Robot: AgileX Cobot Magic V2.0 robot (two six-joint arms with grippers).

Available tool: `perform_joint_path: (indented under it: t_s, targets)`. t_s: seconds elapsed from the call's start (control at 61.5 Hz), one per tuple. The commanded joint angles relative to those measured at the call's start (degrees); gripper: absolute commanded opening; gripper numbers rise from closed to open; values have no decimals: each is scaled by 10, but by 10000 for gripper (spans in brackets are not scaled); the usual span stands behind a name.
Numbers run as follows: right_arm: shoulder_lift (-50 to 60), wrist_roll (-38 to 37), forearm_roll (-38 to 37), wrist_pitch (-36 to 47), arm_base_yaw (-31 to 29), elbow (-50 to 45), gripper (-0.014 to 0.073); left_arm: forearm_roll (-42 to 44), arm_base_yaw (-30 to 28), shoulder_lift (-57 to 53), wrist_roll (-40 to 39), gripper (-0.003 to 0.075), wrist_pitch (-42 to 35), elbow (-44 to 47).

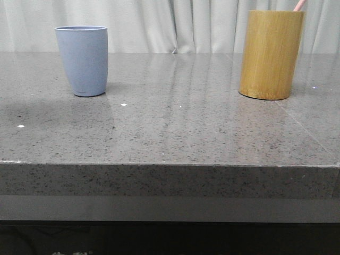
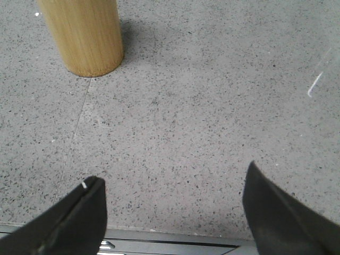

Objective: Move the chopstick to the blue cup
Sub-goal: 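Lower the left gripper over the light blue cup and grasp its rim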

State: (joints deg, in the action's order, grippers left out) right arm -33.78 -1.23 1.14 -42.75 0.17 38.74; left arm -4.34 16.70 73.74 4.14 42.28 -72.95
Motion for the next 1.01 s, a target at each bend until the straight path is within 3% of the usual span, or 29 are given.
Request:
perform_joint_path:
  t_s: [0.0, 0.309, 0.553, 0.699, 0.992]
  targets:
    - [-4, 6, 3, 34, -1, 19, 550, -1, 5, 38, 1, 533, 16, -76]
    - [-4, 6, 3, 33, -1, 19, 550, 25, 5, 209, -1, 533, 163, -270]
    - [-4, 6, 3, 32, -1, 19, 550, 25, 5, 293, -1, 520, 207, -352]
    - [-4, 6, 3, 31, -1, 19, 550, 23, 5, 317, -3, 442, 211, -368]
    - [-4, 6, 3, 31, -1, 19, 550, 22, 5, 332, -3, 183, 220, -371]
